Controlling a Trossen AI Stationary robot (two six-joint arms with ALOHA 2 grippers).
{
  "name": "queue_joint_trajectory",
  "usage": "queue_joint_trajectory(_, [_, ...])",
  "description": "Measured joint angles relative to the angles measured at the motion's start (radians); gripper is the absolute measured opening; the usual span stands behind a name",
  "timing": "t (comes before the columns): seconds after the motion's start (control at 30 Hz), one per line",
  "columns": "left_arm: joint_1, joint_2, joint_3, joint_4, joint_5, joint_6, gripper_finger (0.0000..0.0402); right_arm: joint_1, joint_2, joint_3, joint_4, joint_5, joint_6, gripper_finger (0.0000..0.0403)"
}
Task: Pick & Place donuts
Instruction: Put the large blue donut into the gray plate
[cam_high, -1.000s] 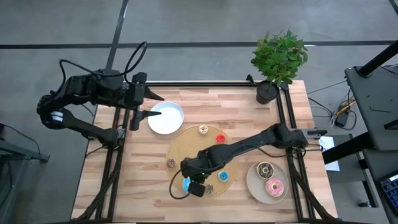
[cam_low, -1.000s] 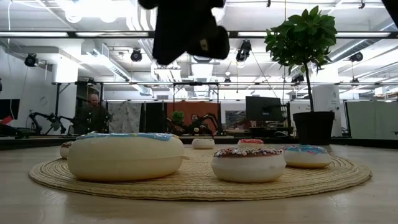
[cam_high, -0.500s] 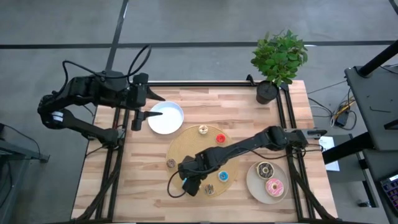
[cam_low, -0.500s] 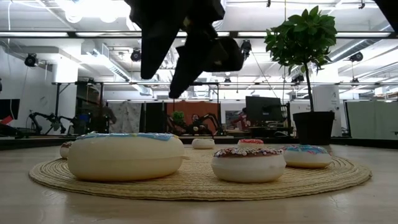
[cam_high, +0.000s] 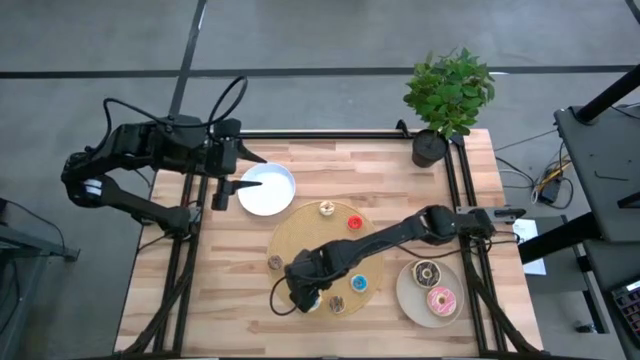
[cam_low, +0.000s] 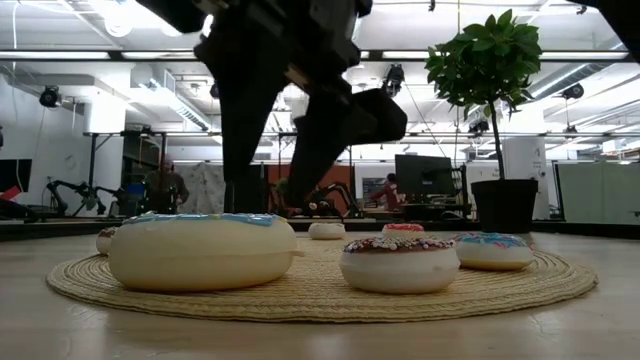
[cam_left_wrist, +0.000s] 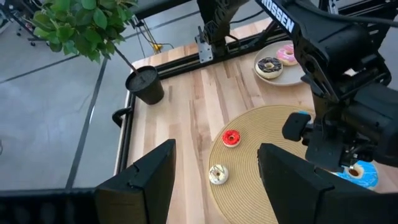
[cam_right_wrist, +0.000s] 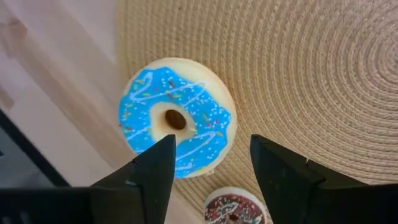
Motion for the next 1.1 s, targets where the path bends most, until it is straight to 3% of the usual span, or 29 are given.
queue_joint_trajectory(1.1, [0.0,0.0,0.0,0.0,0.001,-0.028,0.0199,0.0,0.014,-0.055,0.098,-0.011,-0.095,0.0199])
